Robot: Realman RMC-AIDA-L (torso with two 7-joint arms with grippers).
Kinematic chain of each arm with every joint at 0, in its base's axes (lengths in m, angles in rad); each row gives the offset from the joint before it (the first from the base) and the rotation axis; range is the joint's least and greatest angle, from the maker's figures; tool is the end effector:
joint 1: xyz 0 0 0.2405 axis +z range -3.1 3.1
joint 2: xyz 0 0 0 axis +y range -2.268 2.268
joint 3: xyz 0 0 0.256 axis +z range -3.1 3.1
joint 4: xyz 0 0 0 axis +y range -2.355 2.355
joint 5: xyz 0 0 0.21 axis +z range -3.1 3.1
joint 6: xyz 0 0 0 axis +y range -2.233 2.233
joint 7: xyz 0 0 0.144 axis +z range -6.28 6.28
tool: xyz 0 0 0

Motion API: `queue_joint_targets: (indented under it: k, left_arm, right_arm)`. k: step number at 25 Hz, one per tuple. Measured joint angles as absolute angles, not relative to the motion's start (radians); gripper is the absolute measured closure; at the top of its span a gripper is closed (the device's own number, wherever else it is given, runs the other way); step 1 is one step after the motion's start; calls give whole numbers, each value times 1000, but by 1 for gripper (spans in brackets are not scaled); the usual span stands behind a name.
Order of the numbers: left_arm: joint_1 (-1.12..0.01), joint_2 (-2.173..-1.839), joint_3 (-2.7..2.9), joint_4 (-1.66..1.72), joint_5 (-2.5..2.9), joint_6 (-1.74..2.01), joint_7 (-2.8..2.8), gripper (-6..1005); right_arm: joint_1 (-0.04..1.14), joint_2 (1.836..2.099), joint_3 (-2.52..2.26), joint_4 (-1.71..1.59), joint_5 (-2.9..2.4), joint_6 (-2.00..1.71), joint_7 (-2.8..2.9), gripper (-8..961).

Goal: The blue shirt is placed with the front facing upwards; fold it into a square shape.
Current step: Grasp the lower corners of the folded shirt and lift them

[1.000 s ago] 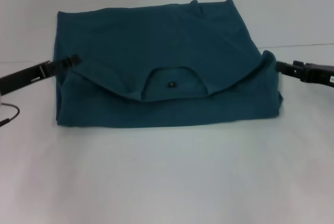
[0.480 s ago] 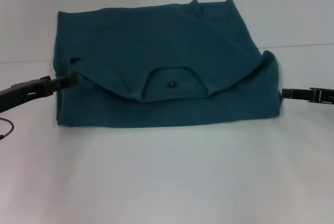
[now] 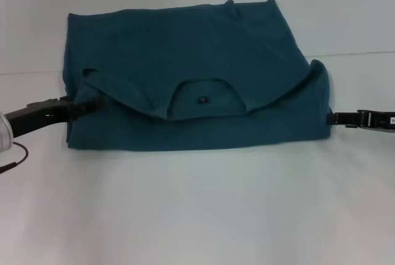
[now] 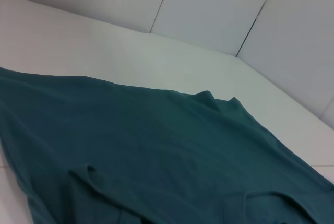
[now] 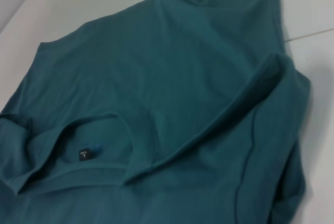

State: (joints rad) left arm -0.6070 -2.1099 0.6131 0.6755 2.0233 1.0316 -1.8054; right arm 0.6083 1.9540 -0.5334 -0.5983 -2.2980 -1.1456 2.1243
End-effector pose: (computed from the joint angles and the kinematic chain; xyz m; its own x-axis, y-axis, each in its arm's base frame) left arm -0.2839 0.4027 0.0181 0.5101 0.5564 0.6559 0.8544 -0.4156 -0.3119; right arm 0.3360 0.3862 0.0606 0.3187 -0.7678 -0.5558 -0.9440 -0.2045 -0.2588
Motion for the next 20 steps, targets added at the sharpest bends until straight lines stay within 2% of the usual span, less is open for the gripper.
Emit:
queue_joint_targets:
  k: [4,20]
  left_arm:
    - [-607,-2111,618,675,2023,1019,-1805,71]
    - [-606,-2111,620,673,2023,1011,-1805,74]
  right_arm:
    - [621,1968,-538,-589,-2299,-1112,2125,330]
    - [674,1992,-590,-515,-2302,-967,2119,345]
